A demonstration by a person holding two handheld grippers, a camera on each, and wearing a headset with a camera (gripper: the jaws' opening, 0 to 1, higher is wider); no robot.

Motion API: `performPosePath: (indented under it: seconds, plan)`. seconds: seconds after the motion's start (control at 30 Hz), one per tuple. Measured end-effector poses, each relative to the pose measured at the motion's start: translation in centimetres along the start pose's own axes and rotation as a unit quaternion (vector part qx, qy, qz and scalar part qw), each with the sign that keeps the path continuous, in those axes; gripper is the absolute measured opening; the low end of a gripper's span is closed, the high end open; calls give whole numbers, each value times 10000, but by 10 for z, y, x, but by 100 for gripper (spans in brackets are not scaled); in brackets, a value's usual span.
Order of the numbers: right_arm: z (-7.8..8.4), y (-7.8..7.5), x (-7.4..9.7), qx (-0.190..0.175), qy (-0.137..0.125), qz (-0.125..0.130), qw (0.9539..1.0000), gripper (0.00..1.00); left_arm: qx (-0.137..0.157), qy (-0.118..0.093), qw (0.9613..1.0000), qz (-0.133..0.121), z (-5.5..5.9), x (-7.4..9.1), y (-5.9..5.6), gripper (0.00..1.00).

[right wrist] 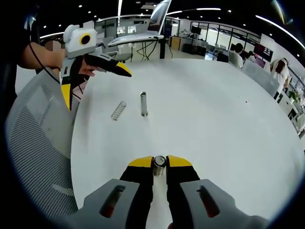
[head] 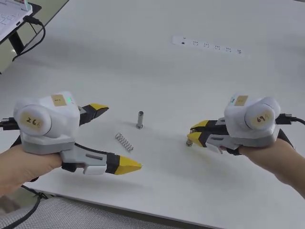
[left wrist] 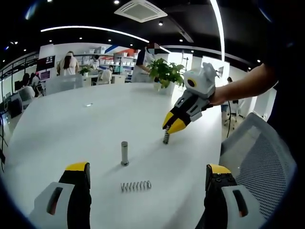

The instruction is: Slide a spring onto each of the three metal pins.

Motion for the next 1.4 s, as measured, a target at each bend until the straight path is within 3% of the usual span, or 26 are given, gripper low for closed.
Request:
performPosePath:
  seconds: [0.7,1.13,1.4]
  plan:
    - [-2,1,-1,64,135,-73,9999,8,-17,-24,10000,17,-4,0,0,98]
    - [-10,0,1,-14,81,-59,9999,14,-31,-38,10000,25,-7,0,1,98]
    - [-20,3,4,35,-116,-64,9999,17,-75,-52,10000,18,-10,1,0,98]
Point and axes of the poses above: the centre of the closed fingertips' face, and the gripper's own axes: x roughly backward along the fingers, y roughly to its left, z roughly out of its underside, the point moved 7 cm from there along x, roughly backward along the fingers, and after that the axes turned 15 degrees about -y, right-handed, at the moved point
